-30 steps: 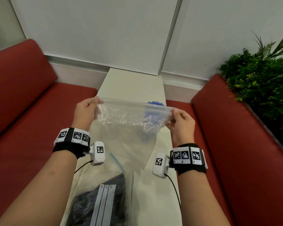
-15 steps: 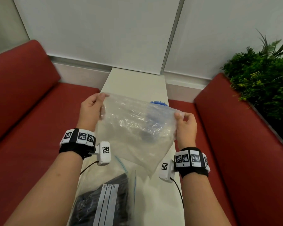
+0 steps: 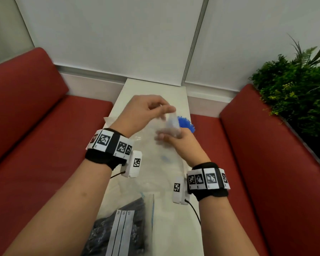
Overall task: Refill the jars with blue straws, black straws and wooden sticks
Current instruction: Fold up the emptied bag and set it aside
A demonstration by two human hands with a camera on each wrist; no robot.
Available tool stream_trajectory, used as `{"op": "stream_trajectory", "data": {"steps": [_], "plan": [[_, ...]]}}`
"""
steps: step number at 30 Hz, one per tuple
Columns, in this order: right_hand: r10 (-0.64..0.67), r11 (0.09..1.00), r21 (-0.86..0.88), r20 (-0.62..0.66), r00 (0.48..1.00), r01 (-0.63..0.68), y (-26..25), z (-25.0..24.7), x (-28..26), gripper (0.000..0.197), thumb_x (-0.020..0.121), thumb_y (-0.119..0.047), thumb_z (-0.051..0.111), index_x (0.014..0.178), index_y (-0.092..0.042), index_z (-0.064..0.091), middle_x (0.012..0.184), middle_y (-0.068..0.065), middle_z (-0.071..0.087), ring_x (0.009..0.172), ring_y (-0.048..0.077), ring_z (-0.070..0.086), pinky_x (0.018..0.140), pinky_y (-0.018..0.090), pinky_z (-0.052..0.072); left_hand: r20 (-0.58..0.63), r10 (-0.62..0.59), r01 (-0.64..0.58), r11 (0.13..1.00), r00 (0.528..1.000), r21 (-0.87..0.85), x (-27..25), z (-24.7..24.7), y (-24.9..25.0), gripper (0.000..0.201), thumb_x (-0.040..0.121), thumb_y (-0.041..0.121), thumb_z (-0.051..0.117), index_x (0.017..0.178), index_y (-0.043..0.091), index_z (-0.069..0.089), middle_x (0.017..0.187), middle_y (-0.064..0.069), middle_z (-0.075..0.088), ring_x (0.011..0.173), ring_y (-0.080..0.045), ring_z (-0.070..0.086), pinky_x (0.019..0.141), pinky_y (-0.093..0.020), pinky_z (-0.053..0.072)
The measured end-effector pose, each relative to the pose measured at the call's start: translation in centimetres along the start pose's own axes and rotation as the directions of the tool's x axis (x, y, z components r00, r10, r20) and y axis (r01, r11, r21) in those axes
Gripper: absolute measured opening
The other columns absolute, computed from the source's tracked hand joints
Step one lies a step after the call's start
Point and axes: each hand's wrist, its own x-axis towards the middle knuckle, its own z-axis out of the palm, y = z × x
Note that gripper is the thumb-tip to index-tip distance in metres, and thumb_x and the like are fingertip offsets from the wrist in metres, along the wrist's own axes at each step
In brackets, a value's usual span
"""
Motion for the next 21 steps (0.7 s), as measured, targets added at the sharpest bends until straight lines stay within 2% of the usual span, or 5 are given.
{"op": "stream_trajectory", "data": {"steps": [3, 7, 12, 16, 21], "plan": [[0.040, 0.931, 0.364, -0.055, 0.998, -0.017, 0.8, -2.2, -0.6, 0.029, 0.098, -0.006, 0.061, 0.127, -0.003, 0.065, 0.112, 0.011, 0.076, 0.102, 0.025, 0.074, 0.080, 0.032, 0.058, -0.206, 0.039, 0.015, 0.967, 0.978, 0.254, -0.4, -2.7, -1.6, 0.064, 0.078, 0.078, 0.063, 0.133, 0.045, 0.058, 0.138, 0.019, 0.060, 0.130, 0.000, 0.050, 0.106, -0.023, 0.038], [-0.025, 0.694, 0.717, 0.117, 0.993, -0.067, 1.8, -4.8, -1.2, 0.046, 0.102, -0.003, 0.050, 0.147, -0.013, 0.049, 0.146, 0.018, 0.054, 0.133, 0.039, 0.054, 0.104, 0.054, 0.049, 0.099, -0.413, 0.415, 0.910, 0.905, -0.002, -1.1, -4.0, -3.9, 0.133, 0.057, 0.082, 0.078, 0.160, 0.045, 0.001, 0.169, 0.002, 0.021, 0.154, -0.016, 0.025, 0.124, -0.047, 0.022], [0.022, 0.711, 0.695, 0.132, 0.991, -0.108, 2.3, -4.8, -1.3, 0.049, 0.102, -0.012, 0.056, 0.150, -0.014, 0.046, 0.150, 0.019, 0.050, 0.139, 0.040, 0.047, 0.110, 0.056, 0.043, 0.363, -0.315, 0.445, 0.818, 0.877, -0.364, -1.9, -1.4, -5.0, 0.059, 0.083, 0.048, 0.077, 0.127, 0.010, 0.068, 0.123, -0.013, 0.072, 0.113, -0.025, 0.071, 0.092, -0.031, 0.058], [0.124, 0.847, 0.505, 0.119, 0.985, -0.167, 3.9, -4.9, -2.3, 0.065, 0.088, -0.027, 0.073, 0.146, -0.011, 0.048, 0.142, 0.018, 0.058, 0.129, 0.038, 0.057, 0.106, 0.054, 0.047, 0.113, -0.387, 0.396, 0.807, 0.915, -0.439, -1.4, 1.1, -5.8, 0.024, 0.100, 0.027, 0.062, 0.093, 0.005, 0.070, 0.087, -0.015, 0.073, 0.073, -0.031, 0.073, 0.063, -0.033, 0.061], [0.311, 0.866, 0.403, 0.027, 0.950, -0.295, 7.9, -5.2, -3.7, 0.012, 0.093, -0.009, 0.066, 0.102, -0.001, 0.068, 0.091, 0.013, 0.073, 0.078, 0.023, 0.071, 0.069, 0.031, 0.061, -0.256, -0.472, 0.423, 0.878, 0.844, -0.223, -1.5, 3.9, -8.0, 0.052, 0.088, 0.061, 0.069, 0.064, 0.017, 0.055, 0.044, -0.002, 0.055, 0.038, -0.016, 0.055, 0.041, -0.020, 0.043]]}}
